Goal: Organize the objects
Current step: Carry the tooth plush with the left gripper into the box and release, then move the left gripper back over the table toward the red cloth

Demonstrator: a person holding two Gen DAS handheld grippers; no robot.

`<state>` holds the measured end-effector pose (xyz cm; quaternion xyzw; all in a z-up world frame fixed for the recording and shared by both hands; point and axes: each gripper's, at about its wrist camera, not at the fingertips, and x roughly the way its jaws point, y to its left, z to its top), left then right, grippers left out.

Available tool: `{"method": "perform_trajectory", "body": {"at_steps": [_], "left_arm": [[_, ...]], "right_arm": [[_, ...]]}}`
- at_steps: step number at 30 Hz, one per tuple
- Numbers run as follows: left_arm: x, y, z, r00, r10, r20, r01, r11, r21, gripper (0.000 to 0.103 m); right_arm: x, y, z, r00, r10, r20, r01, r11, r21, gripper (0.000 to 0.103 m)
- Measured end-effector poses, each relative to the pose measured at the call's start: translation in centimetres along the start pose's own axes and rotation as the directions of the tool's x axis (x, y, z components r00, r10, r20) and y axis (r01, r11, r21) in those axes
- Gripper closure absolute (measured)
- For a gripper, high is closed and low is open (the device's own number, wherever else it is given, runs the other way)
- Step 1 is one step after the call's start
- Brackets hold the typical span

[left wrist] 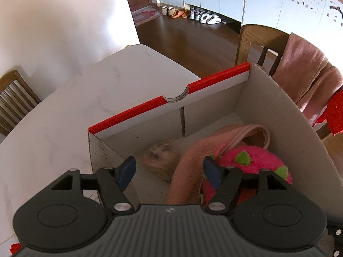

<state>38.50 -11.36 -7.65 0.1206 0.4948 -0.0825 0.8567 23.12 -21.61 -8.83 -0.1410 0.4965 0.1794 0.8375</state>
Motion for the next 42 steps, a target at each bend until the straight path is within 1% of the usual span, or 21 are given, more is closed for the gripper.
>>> {"method": "perform_trajectory", "body": {"at_steps": [9, 17, 22, 30, 32, 34, 37, 42], "left_arm": [[-1.9, 0.9, -0.9, 0.999, -0.036, 0.032, 0.037, 0.999, -0.039, 0.034], [-5.0, 1.8, -2.2, 0.994, -0.074, 0.083, 0.079, 0.995, -0.065, 0.034], [-7.5, 2.6, -3.4, 0.987, -0.099, 0.126, 0.110, 0.991, -0.081, 0.034], [-10.5, 4.2, -6.3, 0.979, -0.122, 0.163, 0.144, 0.981, -0.128, 0.034], [-11.0, 4.7, -7.2, 0.979, -0.121, 0.167, 0.145, 0.980, -0.138, 0.034], [-11.5, 5.1, -8.2, 0.979, -0.116, 0.170, 0.141, 0.979, -0.146, 0.030], [-12.3, 6.1, -9.7, 0.979, -0.109, 0.175, 0.139, 0.976, -0.169, 0.028], [-13.2, 8.1, -12.2, 0.981, -0.074, 0.177, 0.112, 0.970, -0.216, 0.027]], "right_arm": [[0.0, 0.0, 0.0, 1.000, -0.005, -0.004, 0.005, 1.000, 0.003, 0.094], [0.1, 0.2, 0.0, 1.000, -0.022, -0.010, 0.022, 1.000, -0.003, 0.094], [0.2, 0.4, 0.1, 0.999, -0.032, -0.014, 0.032, 0.999, -0.005, 0.095], [0.1, 0.8, 0.1, 0.999, -0.052, -0.017, 0.052, 0.999, 0.000, 0.096], [0.1, 0.7, 0.2, 0.998, -0.055, -0.018, 0.055, 0.999, 0.001, 0.096], [0.1, 0.8, 0.2, 0.998, -0.059, -0.019, 0.059, 0.998, 0.000, 0.096], [0.0, 1.0, 0.2, 0.998, -0.063, -0.020, 0.063, 0.998, 0.003, 0.096], [0.0, 1.0, 0.3, 0.997, -0.068, -0.023, 0.068, 0.998, 0.002, 0.096]]}}
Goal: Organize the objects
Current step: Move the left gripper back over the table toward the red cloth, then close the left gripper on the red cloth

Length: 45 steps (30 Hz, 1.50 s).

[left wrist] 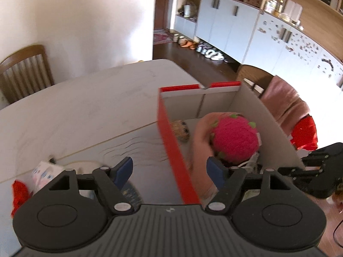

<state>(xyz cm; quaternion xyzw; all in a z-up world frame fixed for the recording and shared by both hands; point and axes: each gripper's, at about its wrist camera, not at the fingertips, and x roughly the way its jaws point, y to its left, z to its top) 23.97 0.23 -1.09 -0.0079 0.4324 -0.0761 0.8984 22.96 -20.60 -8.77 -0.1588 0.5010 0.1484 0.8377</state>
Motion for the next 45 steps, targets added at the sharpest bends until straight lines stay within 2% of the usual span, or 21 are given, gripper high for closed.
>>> {"method": "perform_trajectory", "body": {"at_steps": [3, 8, 11, 13, 17, 20, 25, 35, 40, 45], "left_arm": [[-0.8, 1.9, -1.2, 0.999, 0.031, 0.010, -0.031, 0.999, -0.040, 0.019], [-1.7, 5.9, -3.3, 0.996, 0.084, 0.004, -0.083, 0.988, -0.127, 0.019], [-2.1, 8.8, -4.5, 0.991, 0.130, -0.017, -0.131, 0.975, -0.179, 0.012], [-2.1, 10.8, -5.4, 0.985, 0.172, -0.034, -0.175, 0.963, -0.205, 0.008], [-1.9, 14.8, -7.0, 0.966, 0.246, -0.073, -0.257, 0.933, -0.253, 0.008], [-1.5, 17.7, -8.2, 0.946, 0.303, -0.114, -0.323, 0.905, -0.276, 0.008], [-0.6, 21.2, -10.1, 0.927, 0.332, -0.173, -0.371, 0.873, -0.315, 0.008], [1.9, 23.2, -11.5, 0.916, 0.348, -0.201, -0.395, 0.871, -0.291, 0.008], [2.8, 23.3, -11.6, 0.897, 0.388, -0.213, -0.434, 0.864, -0.253, 0.008], [2.5, 23.8, -11.8, 0.906, 0.373, -0.201, -0.418, 0.863, -0.282, 0.011]], "right_arm": [[0.0, 0.1, 0.0, 1.000, -0.004, -0.002, 0.004, 1.000, -0.001, 0.096], [0.0, -0.1, 0.0, 1.000, -0.008, -0.006, 0.008, 1.000, -0.001, 0.096], [0.0, 0.0, 0.1, 1.000, -0.011, -0.008, 0.011, 1.000, -0.004, 0.096], [0.1, 0.0, 0.0, 1.000, -0.012, -0.009, 0.012, 1.000, -0.006, 0.096], [0.1, 0.0, 0.1, 1.000, -0.014, -0.012, 0.014, 1.000, -0.008, 0.096], [0.1, 0.0, 0.0, 1.000, -0.015, -0.012, 0.015, 1.000, -0.008, 0.096], [0.1, 0.0, 0.1, 1.000, -0.019, -0.017, 0.019, 1.000, -0.014, 0.095], [0.2, 0.2, 0.2, 0.999, -0.029, -0.026, 0.029, 0.999, -0.022, 0.095], [0.2, 0.1, 0.2, 0.999, -0.032, -0.026, 0.031, 0.999, -0.019, 0.095], [0.1, 0.1, 0.2, 0.999, -0.034, -0.026, 0.033, 0.999, -0.017, 0.095]]}}
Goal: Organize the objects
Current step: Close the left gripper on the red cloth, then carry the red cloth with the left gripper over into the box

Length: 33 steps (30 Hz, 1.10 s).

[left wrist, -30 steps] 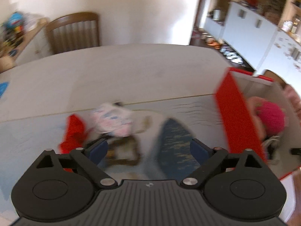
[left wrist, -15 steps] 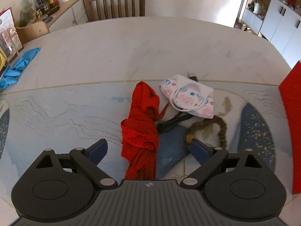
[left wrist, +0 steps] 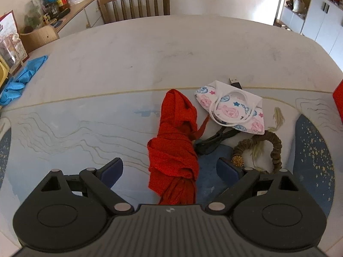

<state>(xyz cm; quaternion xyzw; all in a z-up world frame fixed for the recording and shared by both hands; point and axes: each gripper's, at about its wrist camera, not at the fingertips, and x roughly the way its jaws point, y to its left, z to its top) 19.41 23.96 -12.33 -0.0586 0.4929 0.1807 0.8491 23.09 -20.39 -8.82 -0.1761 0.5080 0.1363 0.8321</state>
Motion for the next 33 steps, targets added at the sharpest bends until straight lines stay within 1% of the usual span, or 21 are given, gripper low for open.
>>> {"method": "perform_trajectory", "body": {"at_steps": [2, 3, 4, 5, 6, 7, 8, 9, 13, 21, 26, 30, 33], "left_arm": [[0.0, 0.0, 0.0, 1.000, -0.015, 0.000, 0.015, 1.000, 0.001, 0.023], [0.0, 0.0, -0.1, 1.000, -0.018, -0.002, 0.018, 1.000, 0.004, 0.034], [-0.1, 0.0, -0.1, 1.000, -0.018, -0.006, 0.018, 1.000, 0.006, 0.041], [0.0, 0.0, -0.2, 1.000, -0.019, -0.009, 0.019, 1.000, 0.005, 0.044], [0.0, 0.0, -0.2, 1.000, -0.024, -0.012, 0.024, 1.000, 0.003, 0.049], [-0.1, 0.1, -0.3, 0.999, -0.029, -0.013, 0.030, 1.000, 0.001, 0.058], [-0.2, 0.0, -0.4, 0.999, -0.032, -0.009, 0.032, 0.999, 0.002, 0.062], [-0.4, 0.0, -0.5, 0.999, -0.033, -0.004, 0.033, 0.999, 0.005, 0.064], [-1.3, 0.0, -0.9, 0.999, -0.035, 0.026, 0.035, 0.999, 0.009, 0.070], [-3.8, 0.1, -1.0, 0.996, -0.062, 0.068, 0.063, 0.998, -0.018, 0.071], [-6.0, -0.7, -1.0, 0.991, -0.108, 0.083, 0.111, 0.993, -0.030, 0.071], [-8.1, -2.2, -0.9, 0.982, -0.156, 0.110, 0.158, 0.987, -0.007, 0.071], [-9.6, -3.7, -0.8, 0.972, -0.185, 0.148, 0.185, 0.983, 0.014, 0.071]], "right_arm": [[0.0, 0.0, 0.0, 1.000, 0.000, 0.000, 0.000, 1.000, -0.001, 0.095], [0.0, 0.0, 0.0, 1.000, 0.000, 0.000, 0.000, 1.000, -0.001, 0.095], [0.0, 0.0, 0.0, 1.000, 0.000, 0.000, 0.000, 1.000, -0.001, 0.095], [0.0, 0.0, 0.0, 1.000, 0.000, 0.000, 0.000, 1.000, -0.001, 0.095], [0.0, 0.0, 0.0, 1.000, -0.001, 0.000, 0.001, 1.000, -0.001, 0.095], [0.0, 0.0, 0.0, 1.000, -0.001, 0.000, 0.001, 1.000, -0.001, 0.095], [0.0, 0.0, 0.0, 1.000, 0.000, 0.000, 0.000, 1.000, -0.001, 0.095], [0.0, 0.0, 0.0, 1.000, 0.000, 0.000, 0.000, 1.000, -0.001, 0.095], [0.0, 0.1, 0.0, 1.000, 0.000, 0.000, 0.000, 1.000, -0.001, 0.095], [0.0, 0.1, 0.0, 1.000, 0.000, 0.000, 0.000, 1.000, -0.002, 0.095], [0.0, 0.1, 0.0, 1.000, 0.000, 0.000, 0.000, 1.000, -0.001, 0.095], [0.0, 0.1, 0.0, 1.000, 0.001, 0.001, -0.001, 1.000, -0.001, 0.095], [-0.1, 0.1, 0.1, 1.000, 0.002, 0.002, -0.002, 1.000, -0.002, 0.095]]}}
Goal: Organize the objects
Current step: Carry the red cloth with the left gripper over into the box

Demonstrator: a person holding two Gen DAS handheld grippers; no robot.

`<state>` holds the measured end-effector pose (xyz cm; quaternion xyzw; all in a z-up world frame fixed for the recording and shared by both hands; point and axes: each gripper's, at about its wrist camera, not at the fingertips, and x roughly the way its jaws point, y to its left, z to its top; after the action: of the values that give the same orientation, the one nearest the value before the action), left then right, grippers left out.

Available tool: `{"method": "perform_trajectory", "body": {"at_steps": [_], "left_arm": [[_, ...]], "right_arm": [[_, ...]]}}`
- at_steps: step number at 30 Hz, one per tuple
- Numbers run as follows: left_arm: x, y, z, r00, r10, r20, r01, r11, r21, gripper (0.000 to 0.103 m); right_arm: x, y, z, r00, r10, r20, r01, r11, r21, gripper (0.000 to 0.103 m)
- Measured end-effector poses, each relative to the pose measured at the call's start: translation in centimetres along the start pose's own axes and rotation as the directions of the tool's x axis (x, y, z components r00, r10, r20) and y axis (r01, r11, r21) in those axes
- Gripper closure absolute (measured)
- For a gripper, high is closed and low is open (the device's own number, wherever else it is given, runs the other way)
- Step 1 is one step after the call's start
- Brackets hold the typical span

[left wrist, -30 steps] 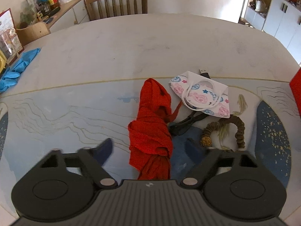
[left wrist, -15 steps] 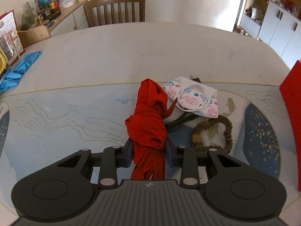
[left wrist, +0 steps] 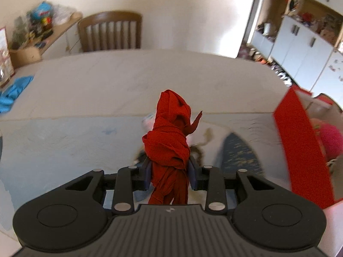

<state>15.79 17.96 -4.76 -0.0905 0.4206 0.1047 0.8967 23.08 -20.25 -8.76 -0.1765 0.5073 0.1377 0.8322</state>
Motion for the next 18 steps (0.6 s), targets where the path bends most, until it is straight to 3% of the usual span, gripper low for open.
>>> {"method": "perform_trajectory", "body": {"at_steps": [9, 18], "left_arm": [[-2.0, -5.9, 0.9, 0.988, -0.155, 0.023, 0.154, 0.987, 0.050, 0.071], [-1.4, -12.8, 0.9, 0.963, -0.269, -0.034, 0.271, 0.956, 0.112, 0.071]], "right_arm": [[0.0, 0.3, 0.3, 1.000, 0.005, 0.007, -0.005, 1.000, 0.000, 0.096], [0.0, 0.3, 0.2, 1.000, 0.011, 0.015, -0.011, 1.000, 0.004, 0.096]]}}
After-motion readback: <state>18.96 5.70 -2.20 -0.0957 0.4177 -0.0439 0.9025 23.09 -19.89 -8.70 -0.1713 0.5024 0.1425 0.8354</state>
